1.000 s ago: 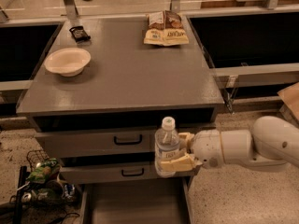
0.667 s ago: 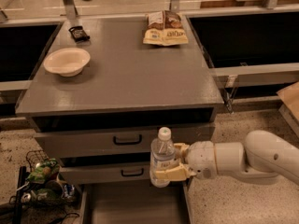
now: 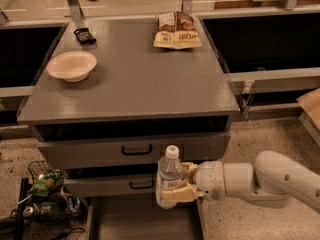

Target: Place blue plastic bottle into bottom drawer

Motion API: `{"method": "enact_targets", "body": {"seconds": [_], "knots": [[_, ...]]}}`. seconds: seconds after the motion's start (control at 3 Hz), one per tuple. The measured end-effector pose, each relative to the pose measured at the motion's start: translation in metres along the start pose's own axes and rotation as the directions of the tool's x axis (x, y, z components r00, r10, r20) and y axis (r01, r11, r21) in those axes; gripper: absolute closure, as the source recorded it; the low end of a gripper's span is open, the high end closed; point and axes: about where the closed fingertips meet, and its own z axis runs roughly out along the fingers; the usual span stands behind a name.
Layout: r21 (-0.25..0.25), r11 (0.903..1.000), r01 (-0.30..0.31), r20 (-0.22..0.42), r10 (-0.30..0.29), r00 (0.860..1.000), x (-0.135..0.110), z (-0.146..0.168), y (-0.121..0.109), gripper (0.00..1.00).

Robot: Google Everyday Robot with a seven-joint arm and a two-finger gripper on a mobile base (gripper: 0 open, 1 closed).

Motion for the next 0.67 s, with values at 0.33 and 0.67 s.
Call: {"method": "enact_targets", "body": {"seconds": [0.33, 0.67], "knots": [[0.078, 0.9970, 0.004, 0.027, -0.006, 1.000, 0.009, 0.000, -0.002, 1.00], [0.161, 0.9866, 0.026, 0.071, -0.038, 0.997, 0.030, 0.030, -0.025, 1.00]]}}
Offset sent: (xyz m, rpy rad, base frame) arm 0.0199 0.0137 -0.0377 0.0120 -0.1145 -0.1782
